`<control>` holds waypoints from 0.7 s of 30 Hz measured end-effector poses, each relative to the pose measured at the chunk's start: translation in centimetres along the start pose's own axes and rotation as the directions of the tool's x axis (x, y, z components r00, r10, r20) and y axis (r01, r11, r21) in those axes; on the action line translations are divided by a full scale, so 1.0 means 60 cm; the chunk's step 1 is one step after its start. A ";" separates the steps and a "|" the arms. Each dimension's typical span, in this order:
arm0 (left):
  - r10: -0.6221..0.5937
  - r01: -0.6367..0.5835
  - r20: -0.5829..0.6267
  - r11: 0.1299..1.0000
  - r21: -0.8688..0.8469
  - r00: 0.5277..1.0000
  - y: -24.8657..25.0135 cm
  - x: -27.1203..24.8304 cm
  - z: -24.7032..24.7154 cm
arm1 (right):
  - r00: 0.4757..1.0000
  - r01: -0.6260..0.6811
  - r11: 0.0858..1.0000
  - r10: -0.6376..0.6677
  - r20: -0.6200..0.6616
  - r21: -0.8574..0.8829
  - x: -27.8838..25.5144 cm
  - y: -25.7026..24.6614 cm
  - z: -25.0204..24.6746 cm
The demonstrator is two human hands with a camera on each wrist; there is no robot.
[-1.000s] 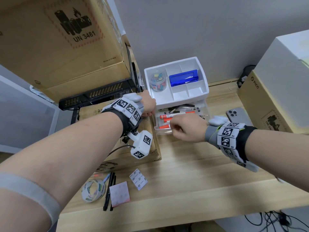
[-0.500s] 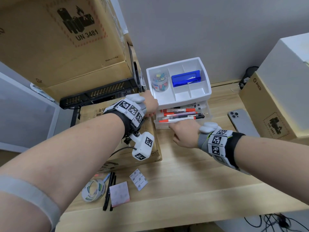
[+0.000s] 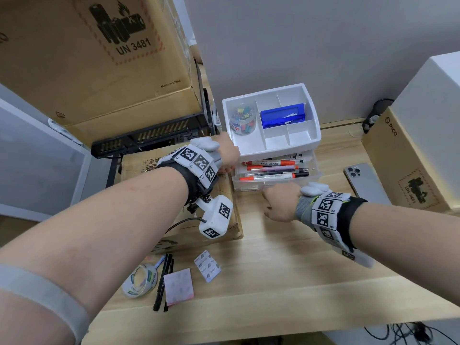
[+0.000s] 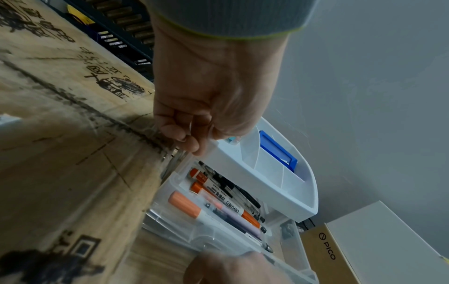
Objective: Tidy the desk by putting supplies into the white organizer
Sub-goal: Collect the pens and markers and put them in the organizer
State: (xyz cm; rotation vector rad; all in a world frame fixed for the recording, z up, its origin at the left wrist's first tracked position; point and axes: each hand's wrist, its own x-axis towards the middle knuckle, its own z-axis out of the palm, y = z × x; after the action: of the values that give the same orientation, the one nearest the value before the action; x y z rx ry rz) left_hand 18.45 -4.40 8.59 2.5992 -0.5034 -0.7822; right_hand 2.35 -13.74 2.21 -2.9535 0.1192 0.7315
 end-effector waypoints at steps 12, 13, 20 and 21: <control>-0.008 0.009 -0.009 1.000 0.029 1.000 0.003 -0.003 0.000 | 0.997 -0.079 0.992 0.081 -0.017 0.098 0.036 0.042 -0.042; -0.004 0.005 -0.016 0.999 0.035 1.000 0.003 -0.003 0.001 | 0.997 -0.075 0.991 0.078 -0.024 0.111 0.042 0.040 -0.046; 0.029 -0.014 -0.094 0.988 0.152 0.995 0.000 0.000 0.004 | 0.993 -0.108 0.981 0.114 -0.032 0.158 0.070 0.032 -0.060; 0.027 -0.012 -0.095 0.988 0.156 0.995 -0.001 0.001 0.004 | 0.992 -0.114 0.980 0.121 -0.034 0.164 0.070 0.031 -0.057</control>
State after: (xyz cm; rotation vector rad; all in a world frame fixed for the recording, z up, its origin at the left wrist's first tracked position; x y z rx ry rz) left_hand 18.38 -4.44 8.31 2.7543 -0.5817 -0.6302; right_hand 7.44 -16.17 3.11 -2.8269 0.3420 0.6370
